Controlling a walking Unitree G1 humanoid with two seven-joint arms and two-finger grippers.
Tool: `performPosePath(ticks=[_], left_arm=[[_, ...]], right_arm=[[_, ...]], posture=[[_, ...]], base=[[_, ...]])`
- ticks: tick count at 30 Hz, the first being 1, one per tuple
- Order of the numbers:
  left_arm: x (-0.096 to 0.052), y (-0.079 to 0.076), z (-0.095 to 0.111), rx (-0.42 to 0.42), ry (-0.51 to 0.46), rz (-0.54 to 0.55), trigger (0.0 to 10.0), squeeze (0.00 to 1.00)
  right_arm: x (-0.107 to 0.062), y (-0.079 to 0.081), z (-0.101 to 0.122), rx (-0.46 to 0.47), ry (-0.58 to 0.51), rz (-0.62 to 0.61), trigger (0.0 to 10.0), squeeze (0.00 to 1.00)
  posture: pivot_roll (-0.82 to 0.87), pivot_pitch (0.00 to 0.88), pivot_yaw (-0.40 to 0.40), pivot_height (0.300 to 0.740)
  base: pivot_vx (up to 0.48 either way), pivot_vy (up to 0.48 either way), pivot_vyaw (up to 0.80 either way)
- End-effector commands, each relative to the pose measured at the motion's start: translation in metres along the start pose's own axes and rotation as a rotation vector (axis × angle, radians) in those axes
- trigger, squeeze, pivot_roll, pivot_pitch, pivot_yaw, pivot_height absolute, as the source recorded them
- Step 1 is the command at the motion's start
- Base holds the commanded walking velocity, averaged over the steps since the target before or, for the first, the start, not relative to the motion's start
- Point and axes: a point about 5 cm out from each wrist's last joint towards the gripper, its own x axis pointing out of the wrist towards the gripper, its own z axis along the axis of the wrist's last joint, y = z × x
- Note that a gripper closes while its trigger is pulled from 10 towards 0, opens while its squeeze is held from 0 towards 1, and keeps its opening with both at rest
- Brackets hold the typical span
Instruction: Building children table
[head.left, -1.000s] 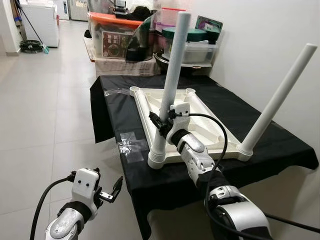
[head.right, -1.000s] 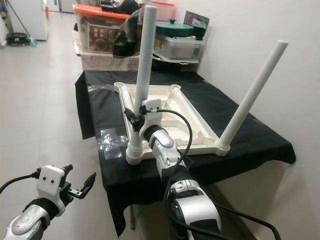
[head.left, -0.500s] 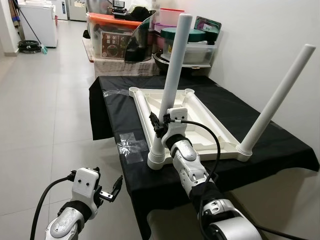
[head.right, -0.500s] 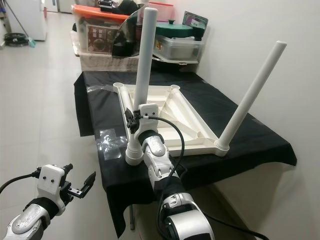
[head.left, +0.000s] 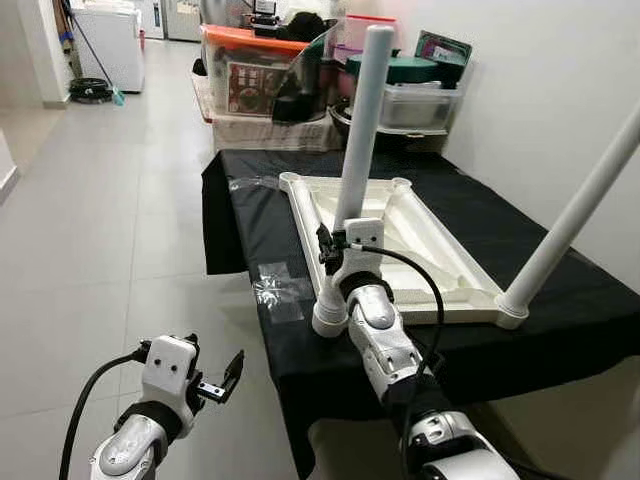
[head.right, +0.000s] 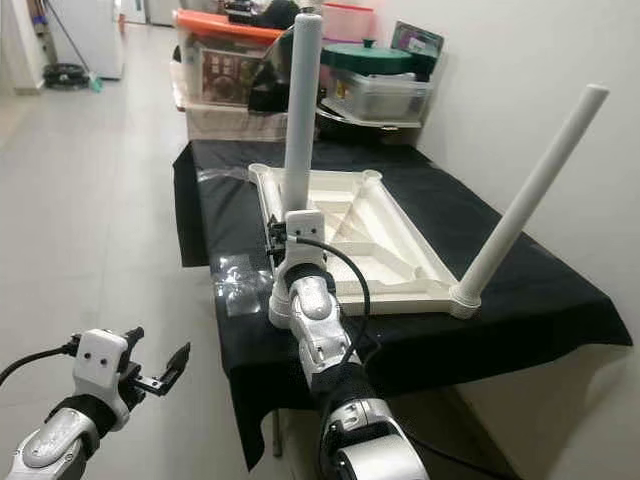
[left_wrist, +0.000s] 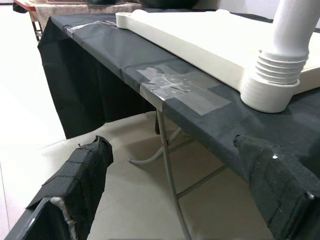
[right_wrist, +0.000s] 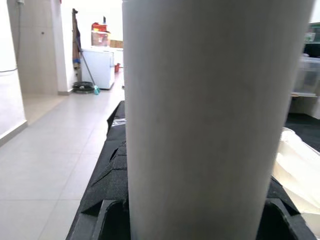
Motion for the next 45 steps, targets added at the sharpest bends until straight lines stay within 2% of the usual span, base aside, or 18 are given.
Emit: performPosePath(ticks=[1,8,14,22,32,35,45], left_arm=[[0.002,-0.001,-0.002,-0.014,0.006,0.0,10.0,0.0],[0.002,0.0,-0.002,-0.012,0.007,0.002,10.0,0.0],[0.002,0.001,-0.003,-0.007,0.012,-0.003,10.0,0.0],[0.002,0.002,-0.003,-0.002,0.016,-0.01,10.0,0.0],[0.002,0.003,-0.003,0.003,0.018,-0.011,10.0,0.0],[0.003,0.002,-0.003,0.002,0.019,-0.012,10.0,0.0],[0.002,0.003,-0.005,0.004,0.023,-0.011,10.0,0.0]], right_arm=[[-0.016,-0.009,-0.038,-0.006,0.172,-0.086,0.0,0.0],[-0.018,-0.006,-0.04,0.013,0.187,-0.121,0.0,0.0],[-0.02,-0.01,-0.041,0.076,0.202,-0.173,0.0,0.0],[-0.022,-0.008,-0.04,0.123,0.2,-0.18,0.0,0.0],[-0.02,-0.007,-0.03,0.088,0.15,-0.156,0.0,0.0],[-0.022,-0.003,-0.027,0.054,0.125,-0.11,0.0,0.0],[-0.024,-0.003,-0.031,0.063,0.143,-0.076,0.0,0.0]], posture=[[0.1,0.0,-0.123,0.74],[0.1,0.0,-0.122,0.74],[0.1,0.0,-0.115,0.74],[0.1,0.0,-0.104,0.74],[0.1,0.0,-0.104,0.74],[0.1,0.0,-0.106,0.74],[0.1,0.0,-0.106,0.74]], base=[[0.0,0.0,0.0],[0.0,0.0,0.0],[0.0,0.0,0.0],[0.0,0.0,0.0],[0.0,0.0,0.0],[0.0,0.0,0.0],[0.0,0.0,0.0]])
